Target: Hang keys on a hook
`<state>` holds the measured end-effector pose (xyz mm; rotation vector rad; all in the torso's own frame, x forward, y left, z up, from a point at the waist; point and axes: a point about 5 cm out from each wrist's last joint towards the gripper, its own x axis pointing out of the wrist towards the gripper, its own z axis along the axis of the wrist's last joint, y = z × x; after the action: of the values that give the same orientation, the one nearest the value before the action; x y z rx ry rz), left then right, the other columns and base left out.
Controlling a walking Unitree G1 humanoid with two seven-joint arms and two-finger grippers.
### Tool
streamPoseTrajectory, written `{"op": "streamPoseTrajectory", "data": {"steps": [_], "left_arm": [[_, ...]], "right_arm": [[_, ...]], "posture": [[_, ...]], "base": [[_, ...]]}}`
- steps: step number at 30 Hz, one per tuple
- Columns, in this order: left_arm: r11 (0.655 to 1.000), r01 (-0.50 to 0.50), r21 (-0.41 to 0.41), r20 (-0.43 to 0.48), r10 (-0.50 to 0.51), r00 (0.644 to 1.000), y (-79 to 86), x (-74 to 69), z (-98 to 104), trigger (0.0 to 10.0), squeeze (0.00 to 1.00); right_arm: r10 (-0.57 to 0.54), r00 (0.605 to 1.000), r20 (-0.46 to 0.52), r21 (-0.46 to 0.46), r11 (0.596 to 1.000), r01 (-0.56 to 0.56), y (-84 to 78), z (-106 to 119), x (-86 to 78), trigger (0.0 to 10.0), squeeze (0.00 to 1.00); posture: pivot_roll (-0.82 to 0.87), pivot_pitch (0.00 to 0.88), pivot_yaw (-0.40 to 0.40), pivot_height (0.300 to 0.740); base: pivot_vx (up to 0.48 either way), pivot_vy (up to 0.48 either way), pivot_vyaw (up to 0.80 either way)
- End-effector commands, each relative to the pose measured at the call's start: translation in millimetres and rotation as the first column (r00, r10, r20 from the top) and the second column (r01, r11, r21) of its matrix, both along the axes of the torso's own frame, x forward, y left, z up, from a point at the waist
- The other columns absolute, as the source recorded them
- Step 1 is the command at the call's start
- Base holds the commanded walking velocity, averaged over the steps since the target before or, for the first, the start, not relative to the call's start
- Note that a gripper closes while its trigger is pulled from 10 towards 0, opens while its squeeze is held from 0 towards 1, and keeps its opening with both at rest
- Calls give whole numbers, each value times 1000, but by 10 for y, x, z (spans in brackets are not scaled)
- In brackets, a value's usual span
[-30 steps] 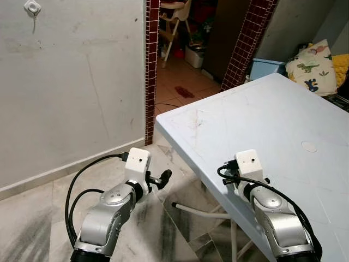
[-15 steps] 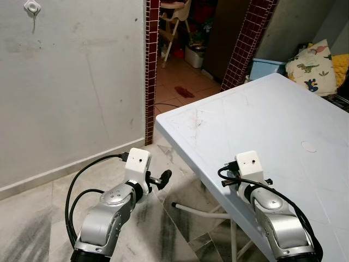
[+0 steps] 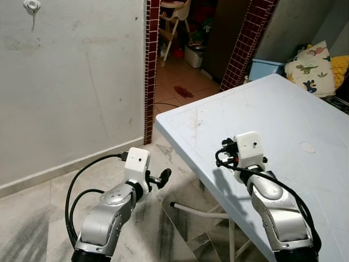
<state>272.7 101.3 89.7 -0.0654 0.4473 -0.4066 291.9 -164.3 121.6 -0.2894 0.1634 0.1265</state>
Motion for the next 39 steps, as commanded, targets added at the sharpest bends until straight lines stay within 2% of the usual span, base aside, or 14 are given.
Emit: {"op": "streamPoseTrajectory", "data": {"steps": [1,3,5,14,26,27,28,29,35,39], "left_arm": [[1000,5,2,8,-5,1000,-30,-1,9,10000,0],[1000,6,1,8,-6,1000,-33,-2,9,10000,0],[1000,7,2,10,-7,1000,-35,-1,11,10000,0],[1000,12,-1,24,-12,1000,-35,29,40,10000,0],[1000,13,-3,42,-13,999,-30,50,74,10000,0],[1000,12,-1,44,-12,999,-29,51,74,10000,0],[1000,12,-1,44,-12,999,-29,51,74,10000,0],[1000,6,7,50,-7,999,-25,59,77,10000,0],[1000,-2,13,57,2,998,-19,78,79,10000,0],[1000,-2,20,68,1,998,-36,75,84,10000,0]], "right_arm": [[-48,999,23,-44,998,49,-104,41,-31,10000,1000],[-55,998,29,-70,996,57,-125,45,-52,10000,1000],[-75,997,-10,-92,993,73,-161,-14,-93,10000,1000],[-122,990,-65,-57,991,118,-166,-134,-163,10000,1000],[-122,990,-68,-40,992,119,-116,-134,-127,10000,1000],[-112,992,-65,-42,993,109,-108,-131,-125,10000,749],[-112,992,-65,-42,993,109,-108,-131,-125,10000,749],[-99,992,-75,-38,995,96,-96,-141,-126,10000,0],[-35,993,-115,-25,999,32,-38,-184,-146,10000,0],[3,987,-159,-52,999,-11,13,-289,-159,10000,0]], "posture": [[95,0,-136,740],[95,0,-136,740],[95,0,-136,740],[93,0,-120,740],[93,0,-107,740],[93,0,-106,740],[93,0,-106,740],[92,0,-106,740],[91,0,-107,740],[88,0,-112,740]], "base": [[0,0,0],[0,0,0],[0,0,0],[0,0,0],[0,0,-647],[0,0,0],[0,0,0],[0,0,0],[0,0,0],[0,0,0]]}}
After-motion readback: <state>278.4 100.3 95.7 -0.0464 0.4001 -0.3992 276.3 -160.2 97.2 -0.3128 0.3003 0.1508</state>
